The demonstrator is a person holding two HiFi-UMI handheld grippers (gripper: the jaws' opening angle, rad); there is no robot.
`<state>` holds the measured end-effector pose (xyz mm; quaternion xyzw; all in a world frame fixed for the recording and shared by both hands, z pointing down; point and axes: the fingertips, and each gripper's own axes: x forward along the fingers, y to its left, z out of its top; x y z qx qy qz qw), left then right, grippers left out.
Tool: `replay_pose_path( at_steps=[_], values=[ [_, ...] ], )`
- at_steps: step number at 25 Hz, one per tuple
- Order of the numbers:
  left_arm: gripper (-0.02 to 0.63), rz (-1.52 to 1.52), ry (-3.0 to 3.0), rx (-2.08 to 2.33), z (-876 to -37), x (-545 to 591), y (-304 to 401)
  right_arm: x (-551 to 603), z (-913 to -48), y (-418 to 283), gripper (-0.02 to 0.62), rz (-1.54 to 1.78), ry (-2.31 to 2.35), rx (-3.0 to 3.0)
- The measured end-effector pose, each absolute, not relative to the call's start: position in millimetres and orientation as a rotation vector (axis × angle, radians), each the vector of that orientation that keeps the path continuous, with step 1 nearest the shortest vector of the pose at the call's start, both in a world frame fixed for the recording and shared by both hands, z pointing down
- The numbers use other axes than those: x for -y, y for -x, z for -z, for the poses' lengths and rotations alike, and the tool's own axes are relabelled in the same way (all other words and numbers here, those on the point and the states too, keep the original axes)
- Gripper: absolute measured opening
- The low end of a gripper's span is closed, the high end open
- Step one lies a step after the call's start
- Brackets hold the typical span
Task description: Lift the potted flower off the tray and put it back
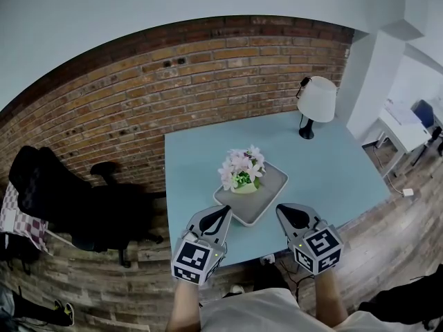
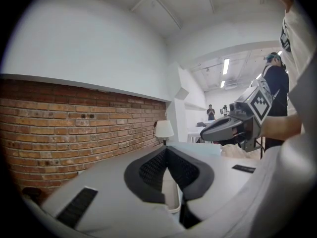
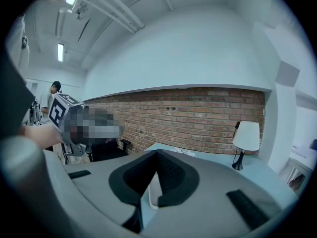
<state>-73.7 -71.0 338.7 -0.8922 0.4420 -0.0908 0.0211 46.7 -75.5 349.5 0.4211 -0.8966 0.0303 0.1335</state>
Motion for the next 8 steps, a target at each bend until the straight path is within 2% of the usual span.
replay_pose_path(
  at_steps=[8],
  values=[
    [0.026, 0.295, 2.775, -1.379, -346.4, 74.1, 75.9, 79.1, -356.7, -46.8, 0.020, -0.099, -1.222, 2.594]
  ],
)
